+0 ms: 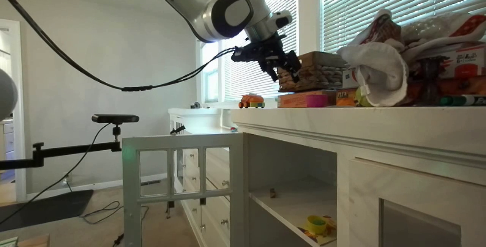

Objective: Remove the pink bowl from the cabinet

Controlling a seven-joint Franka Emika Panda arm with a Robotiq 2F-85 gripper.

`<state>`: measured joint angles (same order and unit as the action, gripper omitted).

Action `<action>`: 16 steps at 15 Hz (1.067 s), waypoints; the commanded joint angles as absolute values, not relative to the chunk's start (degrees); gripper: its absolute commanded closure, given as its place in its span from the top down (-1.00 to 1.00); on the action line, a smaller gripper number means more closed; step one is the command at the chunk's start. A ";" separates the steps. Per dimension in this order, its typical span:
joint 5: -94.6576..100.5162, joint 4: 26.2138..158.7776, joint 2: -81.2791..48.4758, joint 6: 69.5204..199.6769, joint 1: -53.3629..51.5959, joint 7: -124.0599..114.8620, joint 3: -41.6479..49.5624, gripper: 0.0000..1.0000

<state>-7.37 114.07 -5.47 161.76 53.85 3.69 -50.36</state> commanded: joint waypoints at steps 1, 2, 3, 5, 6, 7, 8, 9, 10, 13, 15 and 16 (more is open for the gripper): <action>-16.49 116.26 -1.03 158.83 56.27 11.71 -53.26 1.00; -18.14 116.45 -0.16 157.60 56.65 13.40 -53.49 1.00; -20.63 116.63 1.16 154.99 57.22 16.09 -53.63 1.00; -25.11 117.69 4.64 150.66 57.77 20.85 -52.76 1.00; -27.08 118.38 6.57 149.04 57.91 22.96 -51.98 1.00; -28.48 118.80 7.80 147.42 47.87 24.72 -41.14 1.00; -28.91 119.58 9.23 146.14 46.46 25.74 -38.78 1.00; -28.93 120.67 10.37 145.23 42.75 26.79 -34.12 1.00; -28.07 121.68 11.77 144.52 38.94 26.99 -29.51 1.00; -24.31 125.41 14.69 144.95 26.25 26.92 -15.48 1.00; -21.00 122.71 11.31 145.82 18.16 23.81 -7.94 1.00; -20.65 123.80 12.39 145.75 15.98 23.95 -5.49 1.00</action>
